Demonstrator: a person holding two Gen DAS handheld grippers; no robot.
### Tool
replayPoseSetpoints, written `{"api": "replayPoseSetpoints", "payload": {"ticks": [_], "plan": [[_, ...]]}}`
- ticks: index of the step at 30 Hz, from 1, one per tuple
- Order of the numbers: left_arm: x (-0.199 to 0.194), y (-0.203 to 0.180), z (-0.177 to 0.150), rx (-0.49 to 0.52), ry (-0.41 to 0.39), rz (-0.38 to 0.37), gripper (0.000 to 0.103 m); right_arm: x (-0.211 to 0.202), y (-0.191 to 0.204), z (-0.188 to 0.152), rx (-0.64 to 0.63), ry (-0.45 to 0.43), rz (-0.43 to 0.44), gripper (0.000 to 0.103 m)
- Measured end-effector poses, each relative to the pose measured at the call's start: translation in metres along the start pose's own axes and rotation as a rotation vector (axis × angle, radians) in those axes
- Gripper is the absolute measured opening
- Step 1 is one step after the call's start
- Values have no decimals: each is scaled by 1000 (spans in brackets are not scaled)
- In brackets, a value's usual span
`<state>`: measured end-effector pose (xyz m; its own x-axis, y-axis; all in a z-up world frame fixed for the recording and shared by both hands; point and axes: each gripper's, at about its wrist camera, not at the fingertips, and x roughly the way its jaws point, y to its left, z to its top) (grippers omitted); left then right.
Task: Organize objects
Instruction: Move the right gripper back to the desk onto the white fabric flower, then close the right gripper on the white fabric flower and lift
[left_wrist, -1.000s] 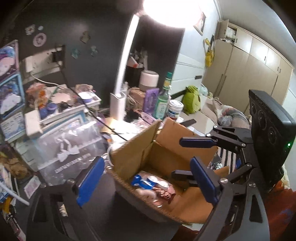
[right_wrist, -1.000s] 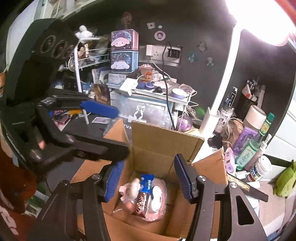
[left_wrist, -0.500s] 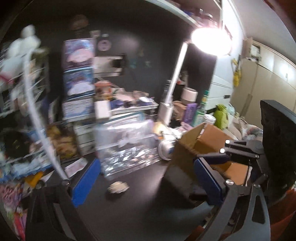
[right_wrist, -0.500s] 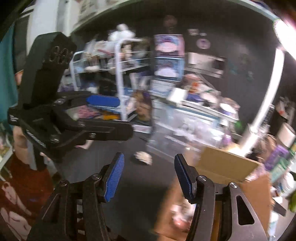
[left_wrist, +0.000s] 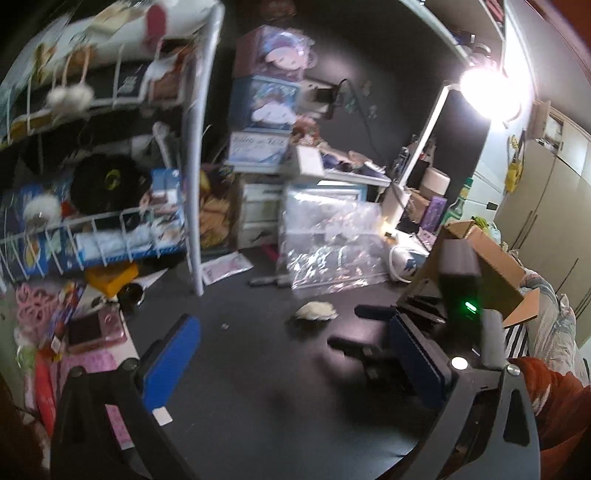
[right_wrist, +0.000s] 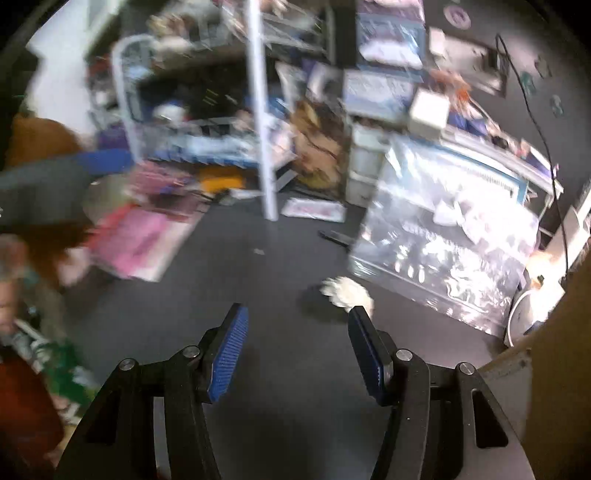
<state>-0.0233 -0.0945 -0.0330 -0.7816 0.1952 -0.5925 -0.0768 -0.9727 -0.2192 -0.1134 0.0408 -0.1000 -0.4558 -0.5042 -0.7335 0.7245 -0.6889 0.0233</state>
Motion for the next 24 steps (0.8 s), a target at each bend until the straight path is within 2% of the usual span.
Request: {"api": "replayPoseSetpoints", "payload": {"ticks": [2,5,11,13,17,20,23,24], "plan": [[3,6,-3,-16,7,3,101,19,-13,0,39,18,-19,53],[7,11,-5,-30,16,5,101,41,-24,3,31,37,-73,53],[12,12,-4,-34,27,8,101,62,-34,6,30,64,-60,50],[13,12,-4,-34,30,11,101,65,-35,7,22,70,-60,44],[15,10,-3,-32,39,14,101,68,-38,7,30,86,-40,26],[16,8,-3,-27,45,10,101,64,-38,4,24,74,-38,21],[17,5,-3,-23,51,2,101,58,-35,3,20,69,-13,5],[17,4,-3,-24,52,-2,101,55,-34,2,19,67,-1,5]]}}
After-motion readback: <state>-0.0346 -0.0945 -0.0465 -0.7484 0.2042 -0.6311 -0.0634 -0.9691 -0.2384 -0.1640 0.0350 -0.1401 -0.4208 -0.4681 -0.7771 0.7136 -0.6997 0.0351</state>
